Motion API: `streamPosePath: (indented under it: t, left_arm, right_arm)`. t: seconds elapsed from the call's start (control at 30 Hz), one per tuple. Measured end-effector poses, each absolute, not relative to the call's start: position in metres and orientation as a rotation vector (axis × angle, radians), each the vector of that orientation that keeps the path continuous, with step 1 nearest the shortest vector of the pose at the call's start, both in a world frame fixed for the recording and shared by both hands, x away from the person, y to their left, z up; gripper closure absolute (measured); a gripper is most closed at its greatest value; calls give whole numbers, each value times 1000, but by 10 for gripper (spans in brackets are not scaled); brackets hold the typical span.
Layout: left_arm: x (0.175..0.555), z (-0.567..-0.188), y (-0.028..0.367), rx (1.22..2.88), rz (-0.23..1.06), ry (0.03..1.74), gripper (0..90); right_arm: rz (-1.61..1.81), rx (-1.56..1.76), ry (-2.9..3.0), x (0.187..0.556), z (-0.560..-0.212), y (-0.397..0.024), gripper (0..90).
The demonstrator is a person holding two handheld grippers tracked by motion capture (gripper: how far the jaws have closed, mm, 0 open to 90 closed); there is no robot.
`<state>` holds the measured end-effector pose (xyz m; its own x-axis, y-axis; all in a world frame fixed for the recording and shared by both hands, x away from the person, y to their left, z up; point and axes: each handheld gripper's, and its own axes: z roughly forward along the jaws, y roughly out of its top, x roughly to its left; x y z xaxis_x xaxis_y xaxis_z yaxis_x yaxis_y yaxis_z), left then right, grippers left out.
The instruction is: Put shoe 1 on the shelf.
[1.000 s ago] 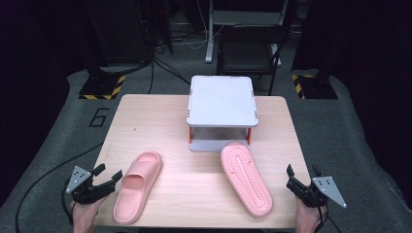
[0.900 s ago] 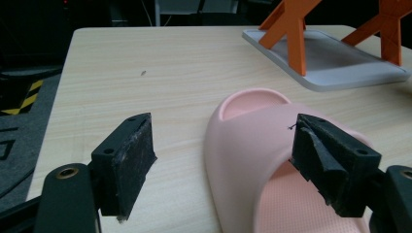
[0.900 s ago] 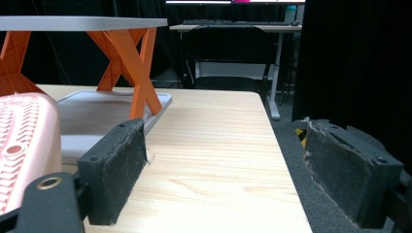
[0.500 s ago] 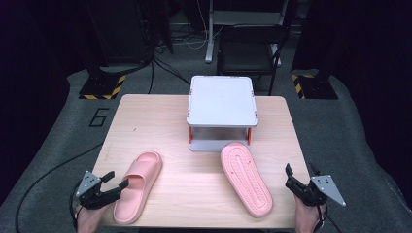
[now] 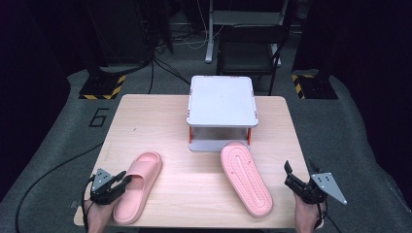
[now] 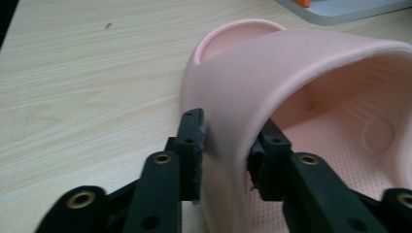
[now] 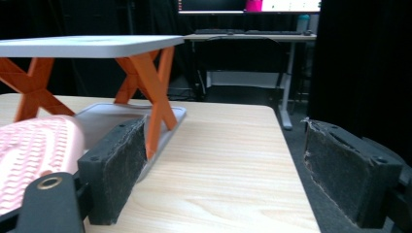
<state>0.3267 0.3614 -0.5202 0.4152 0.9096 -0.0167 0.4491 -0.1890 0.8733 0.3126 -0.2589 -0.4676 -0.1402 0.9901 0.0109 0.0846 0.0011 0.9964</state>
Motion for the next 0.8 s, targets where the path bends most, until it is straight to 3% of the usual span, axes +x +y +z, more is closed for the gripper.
streamPosePath:
  t: [0.37, 0.6, 0.8]
  left_arm:
    - [332, -506, 338, 1809, 722, 1166, 784]
    - [353, -493, 297, 1787, 708, 1130, 782]
    - [372, -494, 264, 1744, 687, 1131, 780]
  right_arm:
    - [1387, 1160, 1550, 344, -437, -244, 172]
    - [1474, 1057, 1717, 405, -384, -212, 170]
    - [1471, 1020, 1902, 461, -369, -182, 187]
